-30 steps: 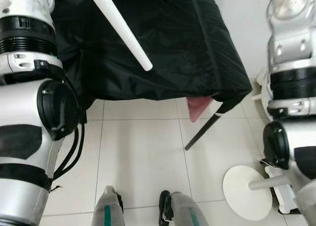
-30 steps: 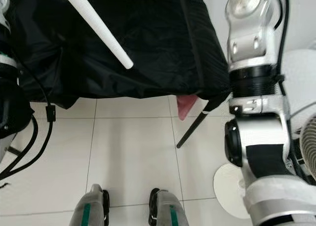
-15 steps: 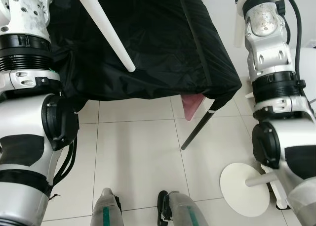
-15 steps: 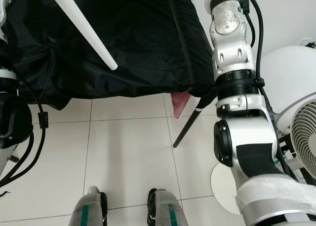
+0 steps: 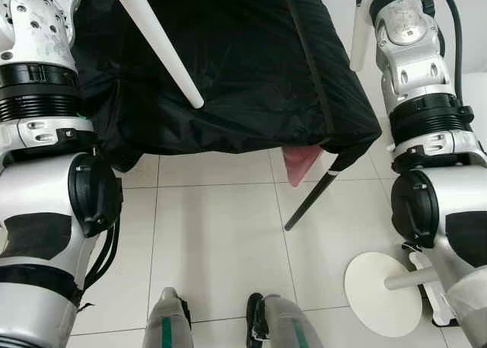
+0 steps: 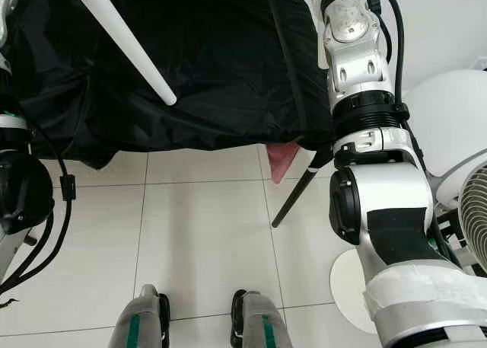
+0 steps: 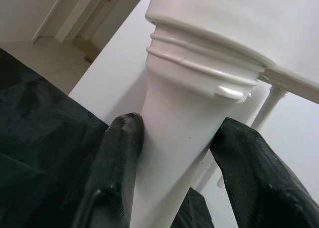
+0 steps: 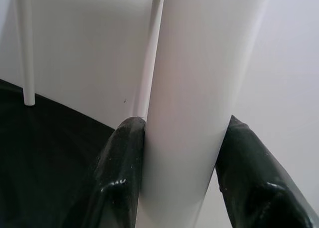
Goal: Building children table
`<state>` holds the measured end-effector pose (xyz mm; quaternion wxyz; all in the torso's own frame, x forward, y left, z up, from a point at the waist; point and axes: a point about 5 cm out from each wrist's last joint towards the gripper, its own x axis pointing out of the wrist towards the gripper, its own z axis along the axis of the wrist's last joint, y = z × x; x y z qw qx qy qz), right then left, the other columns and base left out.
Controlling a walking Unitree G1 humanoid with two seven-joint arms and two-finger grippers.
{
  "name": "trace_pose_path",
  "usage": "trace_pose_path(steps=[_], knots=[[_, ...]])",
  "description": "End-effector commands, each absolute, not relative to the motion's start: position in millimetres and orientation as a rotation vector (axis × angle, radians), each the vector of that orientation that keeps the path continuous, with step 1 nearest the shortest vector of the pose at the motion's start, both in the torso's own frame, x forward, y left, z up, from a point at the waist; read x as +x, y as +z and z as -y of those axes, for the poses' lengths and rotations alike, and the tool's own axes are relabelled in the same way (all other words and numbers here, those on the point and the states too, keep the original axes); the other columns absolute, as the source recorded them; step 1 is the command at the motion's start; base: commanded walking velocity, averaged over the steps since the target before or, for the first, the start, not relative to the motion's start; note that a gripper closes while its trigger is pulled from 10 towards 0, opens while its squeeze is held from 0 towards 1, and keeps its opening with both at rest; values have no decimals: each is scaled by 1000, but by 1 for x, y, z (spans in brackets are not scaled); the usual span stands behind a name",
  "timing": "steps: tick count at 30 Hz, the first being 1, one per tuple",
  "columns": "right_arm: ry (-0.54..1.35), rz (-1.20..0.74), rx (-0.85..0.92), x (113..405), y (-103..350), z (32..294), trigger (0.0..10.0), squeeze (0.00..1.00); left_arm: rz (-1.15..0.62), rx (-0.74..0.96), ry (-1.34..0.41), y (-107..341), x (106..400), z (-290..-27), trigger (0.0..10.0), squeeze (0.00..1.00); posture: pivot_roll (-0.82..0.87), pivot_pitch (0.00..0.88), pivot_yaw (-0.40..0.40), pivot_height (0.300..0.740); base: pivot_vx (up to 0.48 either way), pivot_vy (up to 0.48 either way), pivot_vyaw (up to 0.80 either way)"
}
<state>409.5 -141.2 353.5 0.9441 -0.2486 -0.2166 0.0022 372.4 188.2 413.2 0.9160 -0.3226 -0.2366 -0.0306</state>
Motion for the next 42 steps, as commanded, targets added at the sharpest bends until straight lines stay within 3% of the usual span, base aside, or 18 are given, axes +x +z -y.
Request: trace_pose_path(steps=[1,42], knots=[[345,242,-639,413,295,86,10000,0,847,-702,-547,491,318,-140,0,0,-22,66,-42,740,0,0,0],[345,242,-639,413,295,86,10000,0,847,-702,-547,491,318,-140,0,0,-22,66,-42,740,0,0,0]])
